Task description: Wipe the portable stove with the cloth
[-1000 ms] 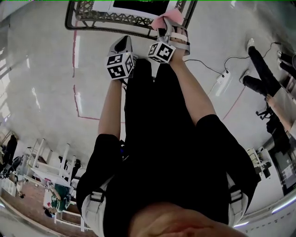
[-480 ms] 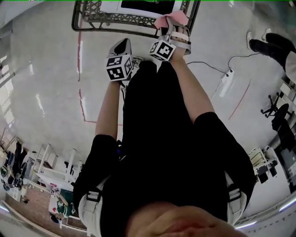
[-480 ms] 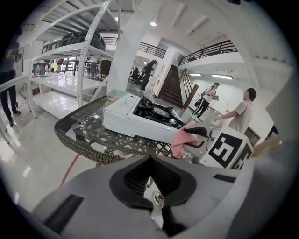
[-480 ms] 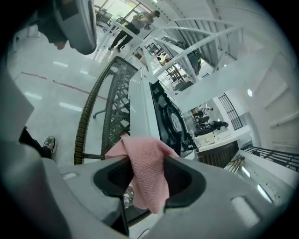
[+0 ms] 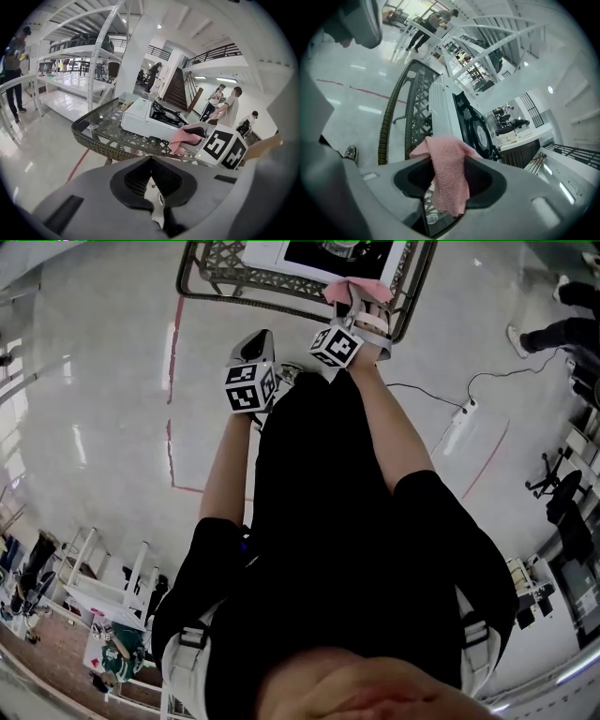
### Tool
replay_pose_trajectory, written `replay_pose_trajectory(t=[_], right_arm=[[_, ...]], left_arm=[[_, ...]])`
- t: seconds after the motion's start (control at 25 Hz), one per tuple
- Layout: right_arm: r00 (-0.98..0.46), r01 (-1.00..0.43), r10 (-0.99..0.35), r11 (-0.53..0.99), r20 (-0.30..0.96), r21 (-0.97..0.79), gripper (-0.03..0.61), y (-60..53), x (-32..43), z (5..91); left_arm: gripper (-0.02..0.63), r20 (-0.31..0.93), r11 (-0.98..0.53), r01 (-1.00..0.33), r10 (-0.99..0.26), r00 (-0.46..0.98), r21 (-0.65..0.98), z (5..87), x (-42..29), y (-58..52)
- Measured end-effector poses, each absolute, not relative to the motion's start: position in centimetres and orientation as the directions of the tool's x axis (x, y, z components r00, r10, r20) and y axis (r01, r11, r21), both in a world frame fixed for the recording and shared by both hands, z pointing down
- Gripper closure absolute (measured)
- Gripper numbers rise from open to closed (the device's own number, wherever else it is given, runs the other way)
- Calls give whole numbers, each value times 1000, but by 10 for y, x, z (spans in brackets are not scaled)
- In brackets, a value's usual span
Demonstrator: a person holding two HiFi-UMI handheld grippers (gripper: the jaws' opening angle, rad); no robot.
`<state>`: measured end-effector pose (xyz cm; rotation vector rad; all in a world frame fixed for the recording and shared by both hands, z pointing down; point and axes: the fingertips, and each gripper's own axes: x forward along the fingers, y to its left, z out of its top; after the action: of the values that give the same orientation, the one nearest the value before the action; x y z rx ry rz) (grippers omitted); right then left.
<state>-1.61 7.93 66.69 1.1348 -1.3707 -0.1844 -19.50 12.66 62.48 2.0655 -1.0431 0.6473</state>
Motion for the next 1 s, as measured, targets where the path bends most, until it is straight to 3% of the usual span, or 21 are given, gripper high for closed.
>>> replay_pose_trajectory(t=[0.8, 1.0], right_arm=[[146, -473, -714, 557, 684, 683, 387, 17, -117, 666], [135, -521, -698, 554, 703, 650, 387, 6, -138, 666]], left_arm=[[614, 694, -215, -914, -598, 401, 344, 595, -303, 116], [614, 700, -239, -914, -588, 406, 329, 596, -319, 90]])
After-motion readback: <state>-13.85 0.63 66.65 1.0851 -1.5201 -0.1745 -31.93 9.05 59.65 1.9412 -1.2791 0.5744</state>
